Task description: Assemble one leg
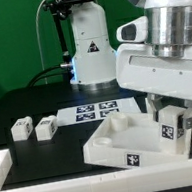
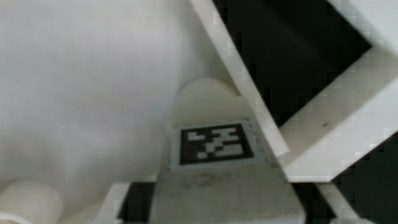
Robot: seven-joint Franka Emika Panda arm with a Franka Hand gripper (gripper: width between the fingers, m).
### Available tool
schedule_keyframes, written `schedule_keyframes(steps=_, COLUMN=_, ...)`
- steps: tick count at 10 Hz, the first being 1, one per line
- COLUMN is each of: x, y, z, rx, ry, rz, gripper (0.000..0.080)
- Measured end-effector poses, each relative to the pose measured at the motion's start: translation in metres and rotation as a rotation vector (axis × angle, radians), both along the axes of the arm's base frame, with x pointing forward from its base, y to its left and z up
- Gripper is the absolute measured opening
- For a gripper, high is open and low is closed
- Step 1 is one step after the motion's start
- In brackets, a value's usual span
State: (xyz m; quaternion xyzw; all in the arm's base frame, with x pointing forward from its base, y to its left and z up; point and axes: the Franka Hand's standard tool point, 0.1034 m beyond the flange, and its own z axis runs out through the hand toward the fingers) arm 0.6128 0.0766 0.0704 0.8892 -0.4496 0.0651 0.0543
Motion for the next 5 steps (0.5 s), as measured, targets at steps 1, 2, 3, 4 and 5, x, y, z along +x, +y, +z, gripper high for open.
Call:
schedule_keyframes(steps=1, x=-0.0015, y=-0.0041, z=0.0000, rx=-0.004, ry=0.000, rz=-0.047, gripper=0.0301)
schedule_keyframes(steps=2, x=-0.0036, y=-0.0082, z=0.0002, rx=-0.010, ry=0.007, rz=-0.076, gripper=0.0304)
schedule_keyframes(steps=3, x=-0.0035, y=-0.0078, z=-0.0001, rx=-0.010, ry=0.006, rz=-0.075, gripper=0.0304)
schedule_keyframes(steps=4, x=-0.0035, y=-0.0075, z=-0.0002, rx=-0.009, ry=0.007, rz=-0.075, gripper=0.0505)
schedule_keyframes(steps=5, x=-0.0035, y=-0.0076, z=-0.0002, rx=-0.009, ry=0.007, rz=-0.075, gripper=0.0505)
